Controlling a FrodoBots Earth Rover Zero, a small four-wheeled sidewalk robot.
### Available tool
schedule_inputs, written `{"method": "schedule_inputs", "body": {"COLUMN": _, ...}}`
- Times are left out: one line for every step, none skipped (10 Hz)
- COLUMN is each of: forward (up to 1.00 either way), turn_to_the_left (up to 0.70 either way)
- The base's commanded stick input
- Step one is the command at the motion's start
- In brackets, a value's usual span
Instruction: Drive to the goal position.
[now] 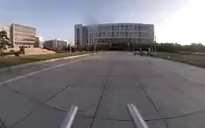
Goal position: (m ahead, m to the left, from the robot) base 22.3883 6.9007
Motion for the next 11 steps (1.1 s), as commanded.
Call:
{"method": "schedule_inputs", "body": {"forward": 0.70, "turn_to_the_left": -0.14}}
{"method": "schedule_inputs", "body": {"forward": 0.70, "turn_to_the_left": -0.14}}
{"method": "schedule_inputs", "body": {"forward": 0.70, "turn_to_the_left": -0.14}}
{"method": "schedule_inputs", "body": {"forward": 0.70, "turn_to_the_left": -0.14}}
{"method": "schedule_inputs", "body": {"forward": 0.70, "turn_to_the_left": -0.14}}
{"method": "schedule_inputs", "body": {"forward": 0.70, "turn_to_the_left": -0.14}}
{"method": "schedule_inputs", "body": {"forward": 0.70, "turn_to_the_left": -0.14}}
{"method": "schedule_inputs", "body": {"forward": 0.70, "turn_to_the_left": -0.10}}
{"method": "schedule_inputs", "body": {"forward": 0.70, "turn_to_the_left": -0.02}}
{"method": "schedule_inputs", "body": {"forward": 0.70, "turn_to_the_left": 0.00}}
{"method": "schedule_inputs", "body": {"forward": 0.70, "turn_to_the_left": 0.00}}
